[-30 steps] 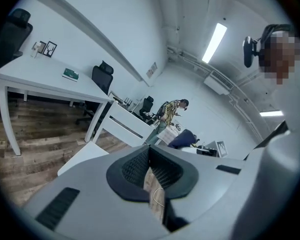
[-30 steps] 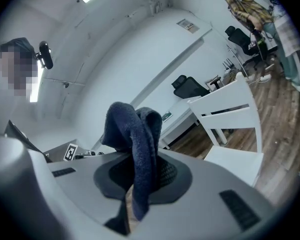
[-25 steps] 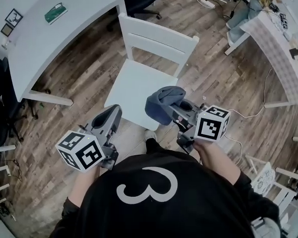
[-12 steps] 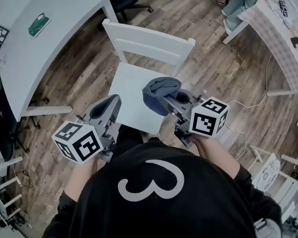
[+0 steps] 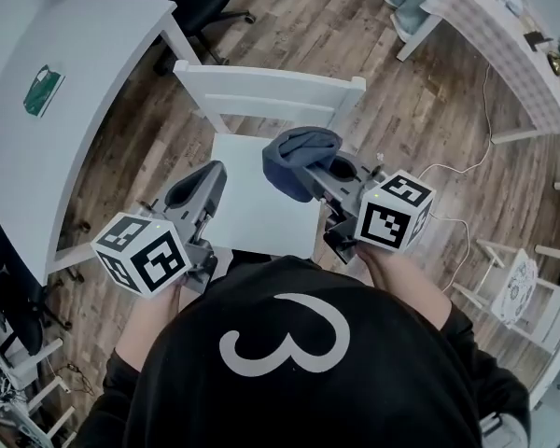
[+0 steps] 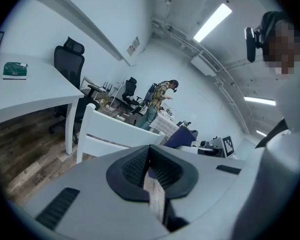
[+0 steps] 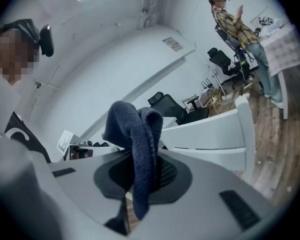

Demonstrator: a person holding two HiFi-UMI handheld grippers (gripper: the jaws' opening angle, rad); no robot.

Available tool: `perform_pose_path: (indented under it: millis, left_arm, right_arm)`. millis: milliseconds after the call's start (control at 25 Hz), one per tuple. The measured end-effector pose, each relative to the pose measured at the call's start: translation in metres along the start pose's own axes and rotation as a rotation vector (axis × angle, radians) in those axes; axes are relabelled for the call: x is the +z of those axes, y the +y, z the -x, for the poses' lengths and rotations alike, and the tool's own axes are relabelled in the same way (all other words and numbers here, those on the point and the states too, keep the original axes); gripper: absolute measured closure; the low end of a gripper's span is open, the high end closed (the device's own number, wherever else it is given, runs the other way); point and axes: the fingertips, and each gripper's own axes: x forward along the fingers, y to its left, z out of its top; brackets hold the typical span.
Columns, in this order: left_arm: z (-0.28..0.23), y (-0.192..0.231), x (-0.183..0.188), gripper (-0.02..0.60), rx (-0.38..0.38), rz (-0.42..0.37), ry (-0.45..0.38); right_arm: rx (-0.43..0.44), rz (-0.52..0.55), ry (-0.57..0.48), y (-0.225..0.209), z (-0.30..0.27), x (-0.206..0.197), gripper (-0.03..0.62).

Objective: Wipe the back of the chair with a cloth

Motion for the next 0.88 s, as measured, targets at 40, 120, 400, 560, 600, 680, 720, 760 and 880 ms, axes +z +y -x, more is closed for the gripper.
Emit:
perform_pose_path:
  millis: [40, 120, 400, 560, 600, 680, 720, 760, 880]
  left_arm:
    - [0.0, 0.009, 0.003, 0.568, -0.005, -0.002, 0.005]
    - [0.001, 0.028, 0.009, 0.568, -0.013, 0.002, 0.011]
    - [0.008, 0.092, 0.029, 0.568, -0.029, 0.015, 0.03]
    - [0.008, 0.122, 0.034, 0.568, -0.035, 0.03, 0.048]
    - [0.007, 0.128, 0.035, 0.568, -0.038, 0.029, 0.053]
    - [0.006, 0.136, 0.037, 0.568, -0.043, 0.023, 0.063]
    - [0.007, 0.14, 0.036, 0.568, -0.044, 0.02, 0.069]
    - [0.008, 0.144, 0.036, 0.568, -0.043, 0.019, 0.073]
    - [0.013, 0.156, 0.036, 0.568, -0.035, 0.025, 0.082]
  right_arm:
    - [-0.011, 0.016, -0.007, 0.0, -0.009, 0.003, 0.543]
    - [-0.031, 0.037, -0.027, 0.001, -0.028, 0.01, 0.543]
    - [-0.091, 0.095, -0.078, 0.005, -0.106, 0.019, 0.543]
    - [-0.108, 0.105, -0.126, 0.002, -0.143, 0.022, 0.543]
    - [-0.122, 0.115, -0.125, -0.001, -0.152, 0.021, 0.543]
    - [-0.155, 0.133, -0.12, -0.008, -0.167, 0.018, 0.543]
    - [-0.172, 0.138, -0.121, -0.013, -0.174, 0.016, 0.544]
    - [-0.189, 0.14, -0.125, -0.017, -0.18, 0.015, 0.543]
    - [-0.229, 0.126, -0.141, -0.031, -0.198, 0.01, 0.543]
